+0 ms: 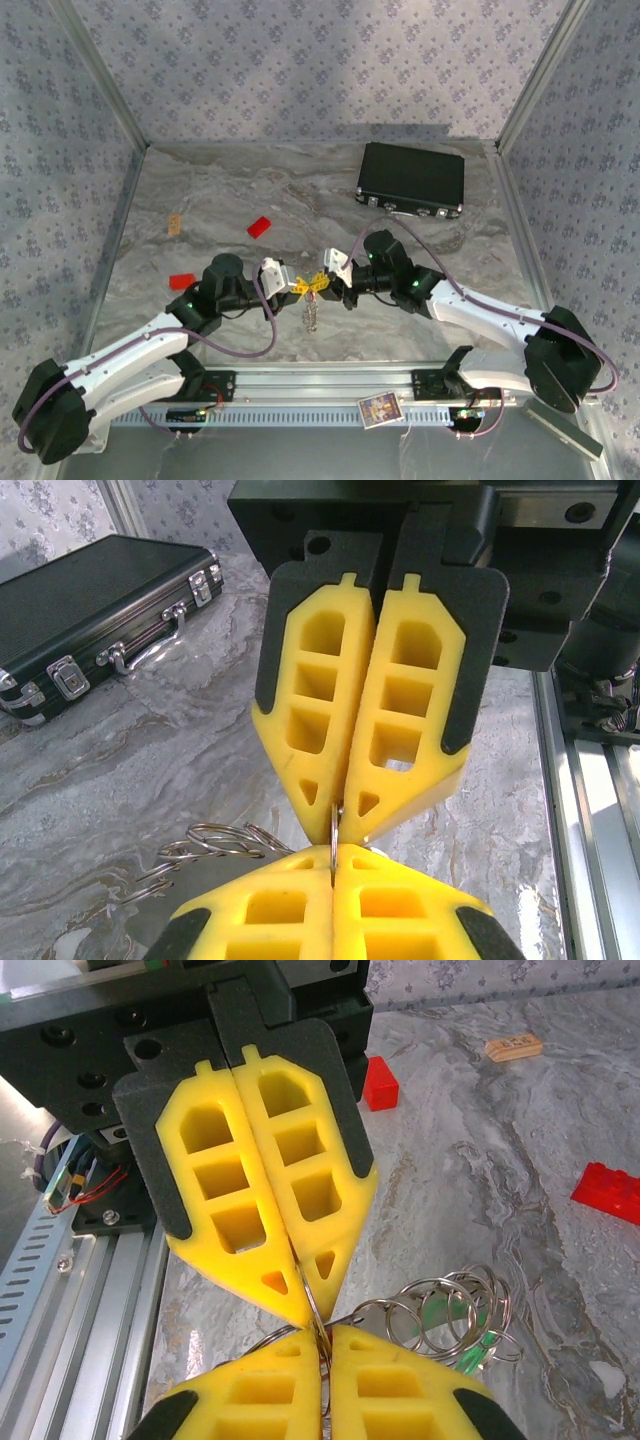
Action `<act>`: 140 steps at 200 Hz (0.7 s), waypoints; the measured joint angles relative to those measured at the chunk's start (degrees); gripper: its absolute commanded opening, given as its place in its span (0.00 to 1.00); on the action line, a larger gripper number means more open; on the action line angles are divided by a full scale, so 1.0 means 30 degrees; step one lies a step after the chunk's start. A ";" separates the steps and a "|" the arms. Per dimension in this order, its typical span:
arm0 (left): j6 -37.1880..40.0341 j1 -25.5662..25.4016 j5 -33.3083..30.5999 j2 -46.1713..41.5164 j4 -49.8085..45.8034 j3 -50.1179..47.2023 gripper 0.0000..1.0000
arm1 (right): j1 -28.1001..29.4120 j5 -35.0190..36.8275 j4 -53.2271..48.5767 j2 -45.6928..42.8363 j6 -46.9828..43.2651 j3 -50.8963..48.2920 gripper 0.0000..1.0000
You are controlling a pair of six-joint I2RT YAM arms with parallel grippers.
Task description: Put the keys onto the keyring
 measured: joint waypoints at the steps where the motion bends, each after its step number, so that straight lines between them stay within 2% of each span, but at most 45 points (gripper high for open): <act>1: 0.0000 0.0000 0.0000 0.0000 0.0000 0.0000 0.00 | 0.0000 0.0000 0.0000 0.0000 -0.0029 0.0000 0.00; 4: 0.0000 0.0000 -0.0007 0.0000 0.0000 0.0000 0.00 | -0.0007 -0.0015 0.0000 0.0000 -0.0015 0.0000 0.00; 24: -0.0029 -0.0007 -0.0117 0.0000 0.0000 0.0000 0.19 | -0.0036 -0.0102 -0.0175 0.0000 -0.0270 0.0073 0.00; 32: -0.0168 -0.0007 -0.0306 0.0000 0.0000 0.0007 0.21 | -0.0029 -0.0124 -0.0532 0.0000 -0.0444 0.0219 0.00; 79: 0.0415 -0.0022 -0.1020 -0.0022 -0.1785 0.0903 0.20 | 0.0386 0.0838 -0.4779 0.0073 -0.2805 0.2535 0.00; 140: 0.0889 -0.0022 -0.0911 0.0036 -0.3228 0.1683 0.16 | 0.1129 0.2339 -0.8808 0.1209 -0.5224 0.5268 0.00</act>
